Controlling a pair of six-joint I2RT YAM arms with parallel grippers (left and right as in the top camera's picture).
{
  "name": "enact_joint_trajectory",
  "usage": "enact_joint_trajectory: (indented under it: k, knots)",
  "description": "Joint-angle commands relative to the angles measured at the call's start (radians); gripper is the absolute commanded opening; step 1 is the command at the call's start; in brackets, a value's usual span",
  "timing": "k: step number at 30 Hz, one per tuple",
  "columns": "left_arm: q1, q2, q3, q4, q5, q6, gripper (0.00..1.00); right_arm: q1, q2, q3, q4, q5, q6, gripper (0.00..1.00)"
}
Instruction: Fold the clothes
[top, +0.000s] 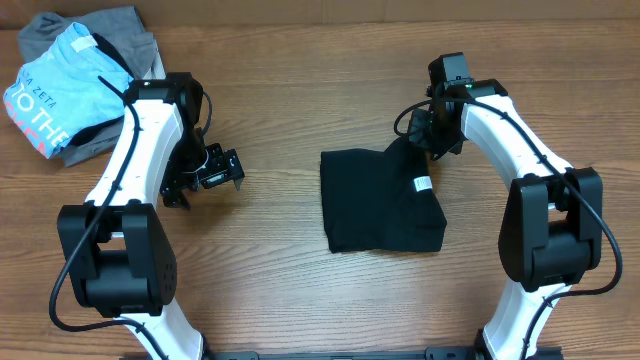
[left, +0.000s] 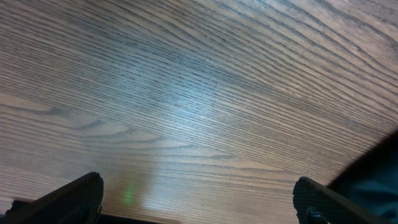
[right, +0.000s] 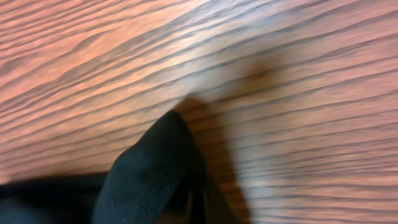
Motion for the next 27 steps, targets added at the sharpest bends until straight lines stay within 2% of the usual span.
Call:
enact_joint_trajectory:
  k: [1,2,3,5,6,11,15,19,21,23,25,26,27]
  knots:
    - [-0.008,-0.016,-0.01,-0.001,0.008,0.028,1.0,0.002,0.003,-0.003,0.003,0.154,0.027,0.04]
    - [-0.008,-0.016,-0.01,-0.001,0.008,0.027,1.0,0.002,0.005,-0.003,0.003,0.161,0.027,0.06]
    - [-0.008,-0.016,-0.01,-0.002,0.008,0.027,1.0,0.002,0.007,-0.003,0.002,0.167,0.027,0.33]
    - [-0.008,-0.016,-0.01,-0.002,0.008,0.027,1.0,0.002,0.007,-0.001,-0.003,0.191,0.027,0.91]
    - [-0.008,-0.016,-0.01,-0.002,0.008,0.027,1.0,0.002,0.006,0.007,-0.019,0.219,0.028,1.0]
    - [-0.008,-0.016,-0.01,-0.003,0.008,0.027,1.0,-0.004,0.006,0.123,-0.204,0.36,0.104,1.0]
    - [-0.008,-0.016,-0.01,-0.003,0.008,0.027,1.0,-0.003,-0.02,0.254,-0.37,0.333,0.168,1.0]
    - [-0.008,-0.016,-0.01,-0.003,0.008,0.027,1.0,0.001,-0.102,0.304,-0.461,0.129,0.152,1.0]
    - [-0.008,-0.016,-0.01,-0.003,0.009,0.027,1.0,0.01,-0.135,0.296,-0.484,-0.049,0.05,0.99]
    - [-0.009,-0.016,-0.01,-0.003,0.015,0.027,1.0,0.023,-0.142,0.282,-0.525,-0.136,-0.019,0.93]
    - [-0.009,-0.016,-0.01,-0.003,0.021,0.027,1.0,0.038,-0.142,0.246,-0.554,-0.137,-0.036,0.85]
    - [-0.009,-0.016,-0.01,-0.003,0.021,0.027,1.0,0.044,-0.142,0.215,-0.555,-0.135,-0.038,0.77]
    - [-0.009,-0.016,-0.01,-0.004,0.021,0.028,1.0,0.048,-0.142,0.181,-0.552,-0.134,-0.037,0.59]
